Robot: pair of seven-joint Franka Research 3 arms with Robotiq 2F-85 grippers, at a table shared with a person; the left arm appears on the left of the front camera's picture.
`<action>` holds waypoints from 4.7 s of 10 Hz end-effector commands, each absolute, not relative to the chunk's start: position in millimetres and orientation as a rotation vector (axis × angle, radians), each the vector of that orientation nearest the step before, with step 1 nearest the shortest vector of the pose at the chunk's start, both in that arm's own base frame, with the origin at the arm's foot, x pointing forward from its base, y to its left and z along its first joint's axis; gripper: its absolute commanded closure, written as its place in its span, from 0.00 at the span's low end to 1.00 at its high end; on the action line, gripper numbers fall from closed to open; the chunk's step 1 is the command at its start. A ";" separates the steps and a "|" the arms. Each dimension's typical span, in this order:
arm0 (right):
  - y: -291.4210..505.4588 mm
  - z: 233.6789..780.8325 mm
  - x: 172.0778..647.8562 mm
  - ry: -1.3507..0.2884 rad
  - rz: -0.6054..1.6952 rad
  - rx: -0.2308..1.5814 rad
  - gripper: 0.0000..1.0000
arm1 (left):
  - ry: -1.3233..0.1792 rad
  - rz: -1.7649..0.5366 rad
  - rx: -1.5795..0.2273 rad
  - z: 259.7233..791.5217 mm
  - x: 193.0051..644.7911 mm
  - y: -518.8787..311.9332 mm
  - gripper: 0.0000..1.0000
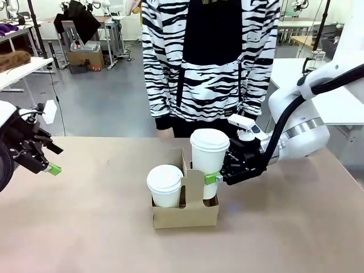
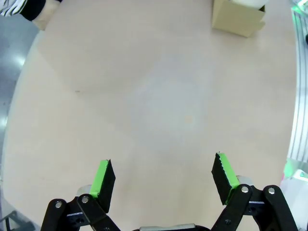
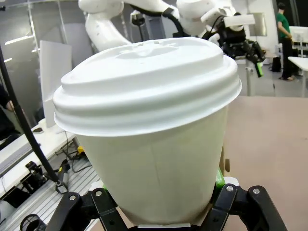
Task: Pour a drink into a cup and package it in a carrier.
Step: Insert the held 600 ml Paper Cup into the Cup Carrier.
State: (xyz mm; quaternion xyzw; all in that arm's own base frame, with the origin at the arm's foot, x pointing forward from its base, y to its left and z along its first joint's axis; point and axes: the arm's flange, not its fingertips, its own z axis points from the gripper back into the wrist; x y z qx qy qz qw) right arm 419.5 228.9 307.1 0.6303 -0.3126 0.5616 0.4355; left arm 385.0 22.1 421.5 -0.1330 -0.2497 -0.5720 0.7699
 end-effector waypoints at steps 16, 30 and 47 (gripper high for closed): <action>229.3 232.6 431.4 -0.768 1.542 1.533 0.00 | -0.542 -1.241 -0.289 421.5 385.0 22.1 0.00; 38.4 379.4 444.4 -0.807 1.093 0.930 0.00 | -0.542 -1.241 -0.289 421.5 385.0 22.1 0.00; -80.4 396.8 379.3 -0.708 0.668 0.530 0.00 | -0.542 -1.241 -0.289 421.5 385.0 22.1 0.00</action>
